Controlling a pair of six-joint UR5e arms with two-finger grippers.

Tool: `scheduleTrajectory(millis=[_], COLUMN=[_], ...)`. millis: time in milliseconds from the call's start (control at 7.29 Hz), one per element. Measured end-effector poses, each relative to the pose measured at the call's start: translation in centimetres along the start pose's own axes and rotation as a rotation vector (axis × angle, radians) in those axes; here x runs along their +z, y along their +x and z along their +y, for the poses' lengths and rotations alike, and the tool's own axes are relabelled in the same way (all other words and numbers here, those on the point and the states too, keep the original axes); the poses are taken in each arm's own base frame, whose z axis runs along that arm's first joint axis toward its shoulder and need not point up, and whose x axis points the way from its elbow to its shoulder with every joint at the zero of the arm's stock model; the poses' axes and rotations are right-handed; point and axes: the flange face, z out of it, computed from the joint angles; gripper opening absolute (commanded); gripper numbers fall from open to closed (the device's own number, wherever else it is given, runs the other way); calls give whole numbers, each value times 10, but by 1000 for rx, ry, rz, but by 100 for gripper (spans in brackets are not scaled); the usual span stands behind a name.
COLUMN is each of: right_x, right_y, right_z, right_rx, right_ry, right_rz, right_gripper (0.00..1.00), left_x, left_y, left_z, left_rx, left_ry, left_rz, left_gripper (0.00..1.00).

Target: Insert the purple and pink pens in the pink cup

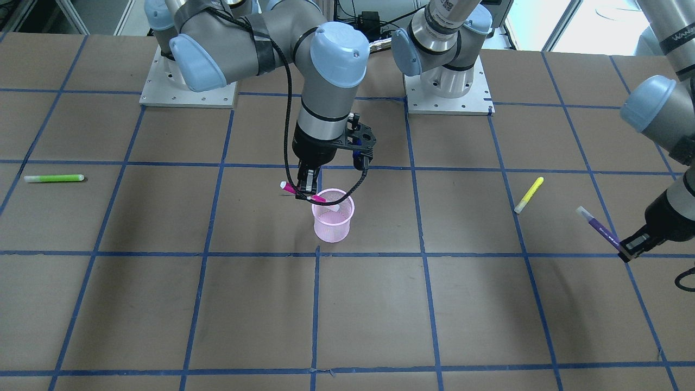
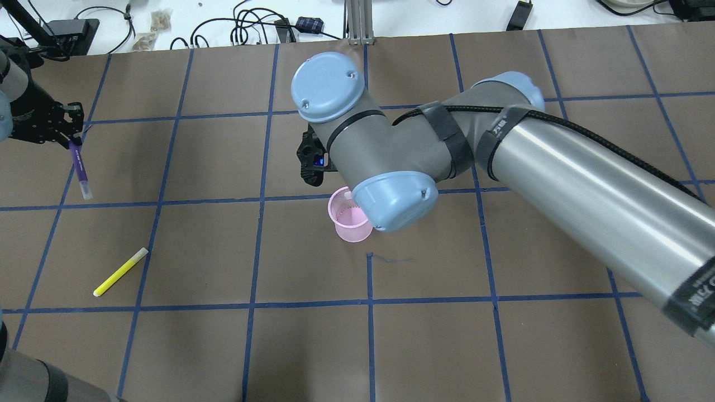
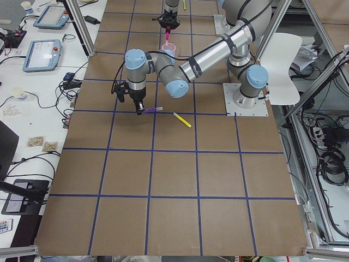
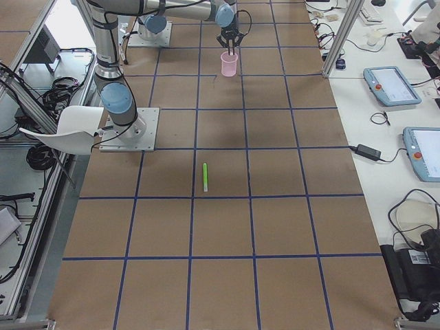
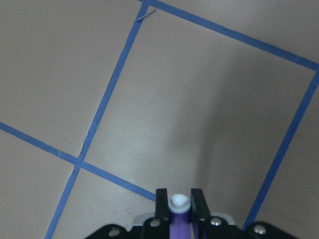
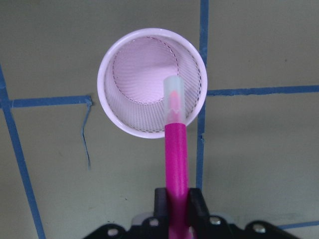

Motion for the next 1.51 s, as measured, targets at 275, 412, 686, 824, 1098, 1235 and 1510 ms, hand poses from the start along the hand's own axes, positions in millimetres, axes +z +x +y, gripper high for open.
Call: scheduleTrajectory(millis=[275,412,686,824,1098,1235,1510], right_x=[18,19,13,4,-32,-53,-83], right_y=[-6,-5,2,9,37,52,82], right_z=[-19,-22,-18,-10,32,71,157], right_rx=[-13,-12,-1,15,83,132,244], right_ry=[-29,-27,-16,-9,2,2,68], right_rz=[-12,-15,-9,2,19,21,-8], right_gripper=[99,100,100,100,100,100,100], left_x=[-2,-2,-4,-8,-23,-39,-77], left_y=[4,7,18,31,71,98,182], left_z=[1,2,4,7,13,19,48], left_rx=[5,10,25,45,86,117,173], left_ry=[2,2,5,12,46,87,196], left_rz=[4,4,11,11,22,41,83], left_gripper=[0,0,0,0,0,0,0])
